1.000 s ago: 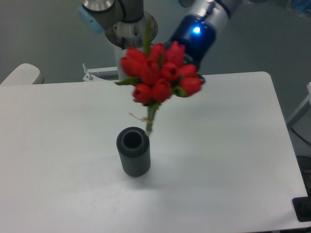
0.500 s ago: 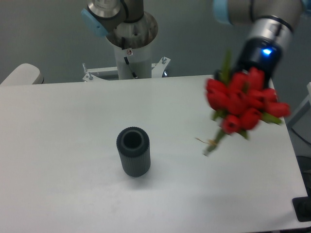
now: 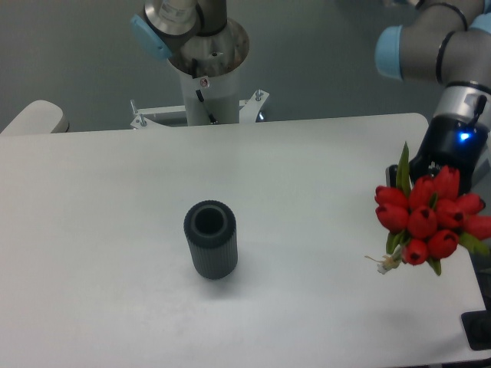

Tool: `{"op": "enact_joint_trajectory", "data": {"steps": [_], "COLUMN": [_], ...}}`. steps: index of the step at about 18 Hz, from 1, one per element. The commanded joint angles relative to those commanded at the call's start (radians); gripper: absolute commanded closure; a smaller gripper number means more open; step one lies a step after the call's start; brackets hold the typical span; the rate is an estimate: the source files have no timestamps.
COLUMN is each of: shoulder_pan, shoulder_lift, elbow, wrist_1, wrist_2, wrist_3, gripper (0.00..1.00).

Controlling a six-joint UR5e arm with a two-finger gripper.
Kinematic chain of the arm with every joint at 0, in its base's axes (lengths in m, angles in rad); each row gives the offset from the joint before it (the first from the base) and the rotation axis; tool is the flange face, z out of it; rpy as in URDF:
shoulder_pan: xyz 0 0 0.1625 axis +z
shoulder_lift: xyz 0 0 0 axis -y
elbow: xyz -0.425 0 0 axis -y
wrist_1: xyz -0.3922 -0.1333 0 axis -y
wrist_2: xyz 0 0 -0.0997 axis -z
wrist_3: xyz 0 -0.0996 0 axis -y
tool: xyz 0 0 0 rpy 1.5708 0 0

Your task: Pick up the flowers from the vase

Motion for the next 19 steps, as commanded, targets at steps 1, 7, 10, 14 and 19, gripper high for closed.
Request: {"op": "enact_joint_trajectory", "data": {"steps": [1, 7, 10, 14, 19], "shoulder_pan": [-0.008, -0.034, -0.034, -0.035, -0.035], "shoulder_lift": [-0.005, -0.020, -0.018, -0.011, -0.011], "elbow": [0.000, 0.002, -0.006, -0.021, -0.017], "wrist_1": [0.002, 0.008, 0.005, 0.005, 0.003], "wrist_2": [0.002, 0.002, 0.002, 0.014, 0.023], "wrist_3": [0.002, 0.037, 0.054, 0.074, 0.075], "gripper": [0.72, 0.72, 0.72, 0.72, 0.72]}}
